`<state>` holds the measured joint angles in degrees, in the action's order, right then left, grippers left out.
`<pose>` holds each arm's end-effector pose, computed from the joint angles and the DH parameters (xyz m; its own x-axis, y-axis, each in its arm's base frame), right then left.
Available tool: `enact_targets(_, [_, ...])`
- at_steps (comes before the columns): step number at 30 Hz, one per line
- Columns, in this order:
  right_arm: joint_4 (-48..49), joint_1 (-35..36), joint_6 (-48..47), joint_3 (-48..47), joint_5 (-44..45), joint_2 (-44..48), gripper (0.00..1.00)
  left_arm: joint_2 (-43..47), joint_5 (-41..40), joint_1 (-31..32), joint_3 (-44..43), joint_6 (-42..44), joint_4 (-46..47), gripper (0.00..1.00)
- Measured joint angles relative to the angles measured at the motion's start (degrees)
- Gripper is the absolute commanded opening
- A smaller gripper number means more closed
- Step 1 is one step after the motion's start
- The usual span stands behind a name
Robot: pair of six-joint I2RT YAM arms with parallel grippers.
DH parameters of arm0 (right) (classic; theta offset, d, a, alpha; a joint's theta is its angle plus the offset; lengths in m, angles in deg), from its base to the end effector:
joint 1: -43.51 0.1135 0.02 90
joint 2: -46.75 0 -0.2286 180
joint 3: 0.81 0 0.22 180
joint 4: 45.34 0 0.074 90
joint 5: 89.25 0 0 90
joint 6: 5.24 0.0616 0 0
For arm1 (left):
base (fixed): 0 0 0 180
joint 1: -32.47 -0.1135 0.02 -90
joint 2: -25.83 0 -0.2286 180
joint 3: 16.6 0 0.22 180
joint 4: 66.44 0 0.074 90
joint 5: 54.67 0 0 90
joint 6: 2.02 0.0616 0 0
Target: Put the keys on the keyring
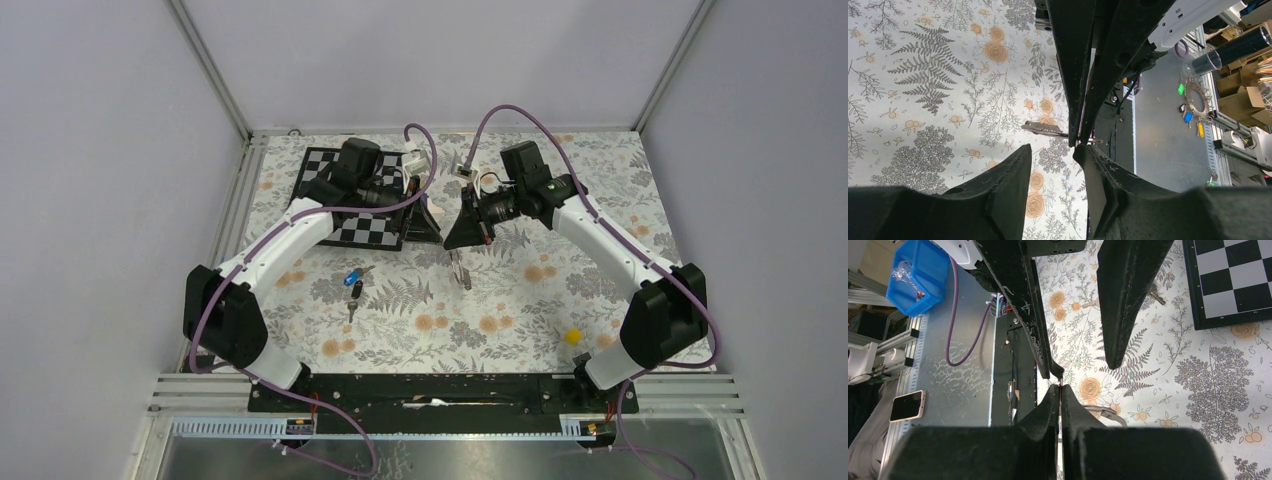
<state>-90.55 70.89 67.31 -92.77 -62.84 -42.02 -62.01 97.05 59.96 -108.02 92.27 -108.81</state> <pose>0.2500 0.1916 0.2864 -0.3285 -0.3204 -0.8885 -0.9370 -0.0074 0.3492 0.2512 -0.1919 0.2910 -0.4923 0.2961 -0.8185 0.8669 0.0815 -0.4918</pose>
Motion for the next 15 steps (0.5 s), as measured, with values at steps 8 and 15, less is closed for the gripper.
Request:
enact_targets(8, [0.22, 0.00, 0.20, 0.09, 0.02, 0.00, 0.00, 0.02, 0.79, 0.02, 0.26, -1.03, 0.74, 0.38])
enact_targets(15, [0.61, 0.00, 0.81, 0.22, 0.00, 0.00, 0.00, 0.02, 1.29, 0.28, 0.26, -1.42, 0.79, 0.35])
